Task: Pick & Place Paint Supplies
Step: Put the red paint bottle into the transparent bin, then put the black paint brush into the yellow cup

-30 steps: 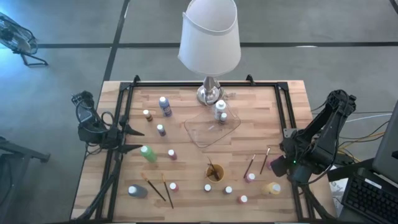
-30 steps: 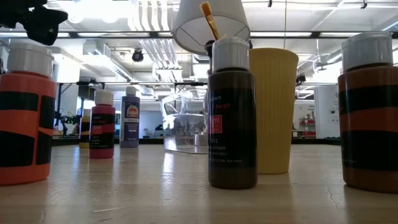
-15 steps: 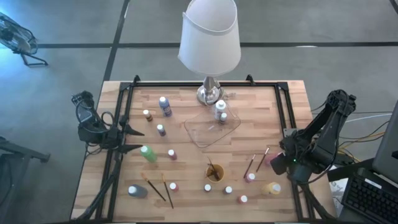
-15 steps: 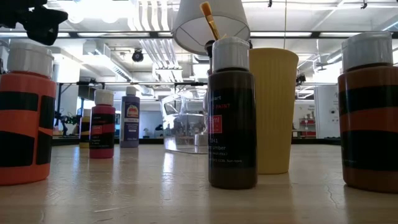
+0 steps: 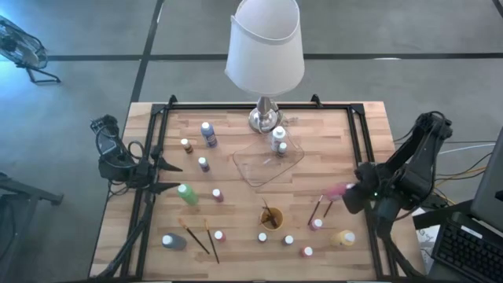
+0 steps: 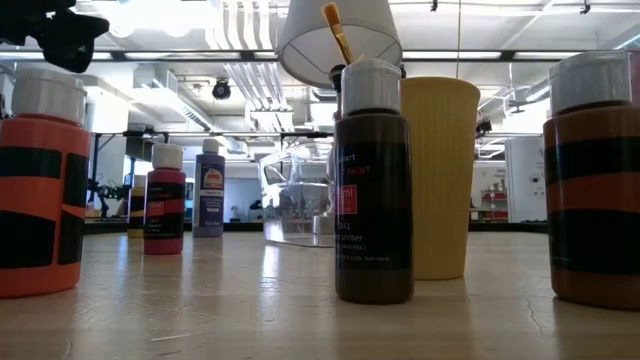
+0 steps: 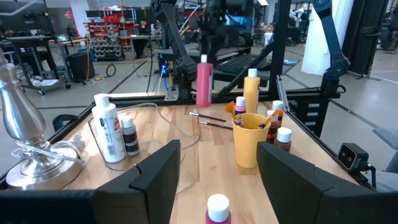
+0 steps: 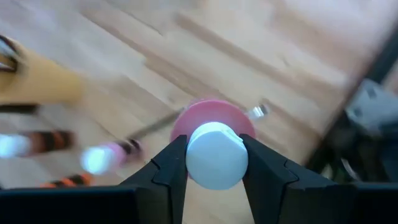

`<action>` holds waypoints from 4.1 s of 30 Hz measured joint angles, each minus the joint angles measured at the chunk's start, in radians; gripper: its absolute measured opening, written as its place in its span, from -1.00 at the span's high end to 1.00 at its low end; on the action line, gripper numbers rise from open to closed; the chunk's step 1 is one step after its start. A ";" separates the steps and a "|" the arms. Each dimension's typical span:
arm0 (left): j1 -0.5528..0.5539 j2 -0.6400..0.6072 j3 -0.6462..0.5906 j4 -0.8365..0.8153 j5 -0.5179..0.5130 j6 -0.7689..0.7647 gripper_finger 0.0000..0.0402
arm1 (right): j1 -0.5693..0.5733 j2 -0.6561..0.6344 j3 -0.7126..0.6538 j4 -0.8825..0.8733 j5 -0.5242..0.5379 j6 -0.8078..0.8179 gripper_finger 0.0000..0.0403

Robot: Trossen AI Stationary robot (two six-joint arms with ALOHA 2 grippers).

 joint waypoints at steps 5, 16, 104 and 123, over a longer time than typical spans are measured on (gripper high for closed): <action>0.000 0.000 0.000 0.000 0.000 0.000 -0.09 | -0.067 -0.002 0.088 0.000 0.198 -0.154 0.43; 0.000 0.000 0.000 0.000 0.000 0.000 -0.09 | -0.356 0.016 0.223 0.246 0.329 -0.756 0.43; 0.000 0.000 0.000 0.000 0.000 0.000 -0.09 | -1.127 0.479 0.237 0.455 -0.318 -1.442 0.36; 0.000 0.000 0.000 0.000 0.000 0.000 -0.09 | -1.132 0.453 0.236 0.453 -0.311 -1.445 -0.14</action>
